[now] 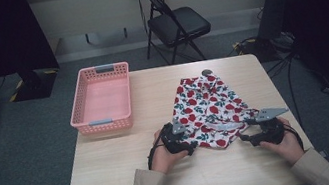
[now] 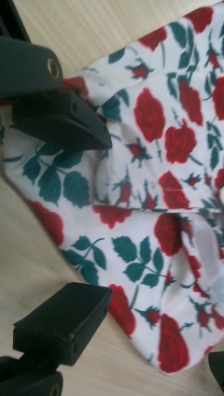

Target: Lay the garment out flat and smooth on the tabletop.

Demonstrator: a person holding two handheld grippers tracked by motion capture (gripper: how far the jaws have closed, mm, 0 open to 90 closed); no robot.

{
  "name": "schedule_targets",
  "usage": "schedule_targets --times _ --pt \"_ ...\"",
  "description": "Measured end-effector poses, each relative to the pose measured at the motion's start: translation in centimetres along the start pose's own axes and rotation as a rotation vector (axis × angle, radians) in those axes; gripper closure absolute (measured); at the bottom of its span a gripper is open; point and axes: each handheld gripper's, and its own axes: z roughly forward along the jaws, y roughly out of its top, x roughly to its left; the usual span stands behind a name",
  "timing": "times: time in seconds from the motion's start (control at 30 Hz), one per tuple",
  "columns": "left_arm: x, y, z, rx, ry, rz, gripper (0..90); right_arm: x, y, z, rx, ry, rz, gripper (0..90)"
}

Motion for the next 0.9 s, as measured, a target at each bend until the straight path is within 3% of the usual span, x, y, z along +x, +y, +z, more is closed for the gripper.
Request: schedule_targets --times 0.2,0.33,0.9 --pt "-0.25 -0.32 0.26 0.023 0.005 0.029 20.8 0.23 -0.10 0.02 0.019 -0.004 -0.022 25.5" --pt "-0.41 -0.34 0.33 0.029 -0.004 0.034 15.7 0.11 -0.26 0.05 0.015 0.010 -0.003 24.8" --pt "-0.56 -0.37 0.32 0.029 0.005 0.025 15.2 0.10 -0.25 0.09 0.016 0.011 0.008 24.2"
